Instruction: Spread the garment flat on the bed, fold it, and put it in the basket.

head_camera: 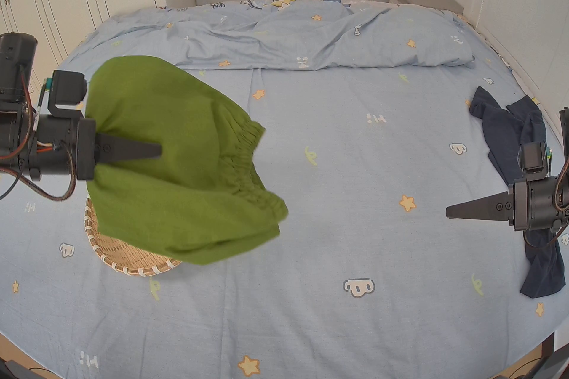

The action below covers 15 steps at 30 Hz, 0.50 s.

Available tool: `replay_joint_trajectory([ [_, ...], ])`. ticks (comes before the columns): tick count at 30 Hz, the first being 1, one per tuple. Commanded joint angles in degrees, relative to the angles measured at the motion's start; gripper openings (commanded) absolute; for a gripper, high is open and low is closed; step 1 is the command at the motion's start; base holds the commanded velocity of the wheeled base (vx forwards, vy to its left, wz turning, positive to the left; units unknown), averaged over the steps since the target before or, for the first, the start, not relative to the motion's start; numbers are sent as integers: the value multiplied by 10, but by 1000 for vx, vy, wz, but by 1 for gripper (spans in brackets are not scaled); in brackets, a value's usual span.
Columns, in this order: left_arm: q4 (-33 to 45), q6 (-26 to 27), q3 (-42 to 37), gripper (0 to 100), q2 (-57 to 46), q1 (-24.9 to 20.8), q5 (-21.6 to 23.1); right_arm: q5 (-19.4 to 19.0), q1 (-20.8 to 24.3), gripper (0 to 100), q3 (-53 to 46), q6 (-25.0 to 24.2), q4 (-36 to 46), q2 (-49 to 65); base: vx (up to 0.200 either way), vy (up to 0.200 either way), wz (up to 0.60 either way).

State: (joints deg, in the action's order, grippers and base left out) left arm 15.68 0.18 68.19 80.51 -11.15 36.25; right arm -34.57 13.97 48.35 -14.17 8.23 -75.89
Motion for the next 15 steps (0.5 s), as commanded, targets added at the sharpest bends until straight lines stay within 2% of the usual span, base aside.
replay_joint_trajectory([
  [1,-96,-19,-9,0,42,112,6,0,1,100,-1,0,-1,7,0,0,0],
  [6,-159,-70,-12,0,127,159,7,0,0,100,0,0,-1,8,0,0,0],
  [11,-165,-84,-54,0,180,167,7,0,-3,100,1,0,-1,21,0,0,0],
  [15,-164,-127,-97,0,201,174,7,-1,-2,100,1,0,-1,21,0,0,0],
])
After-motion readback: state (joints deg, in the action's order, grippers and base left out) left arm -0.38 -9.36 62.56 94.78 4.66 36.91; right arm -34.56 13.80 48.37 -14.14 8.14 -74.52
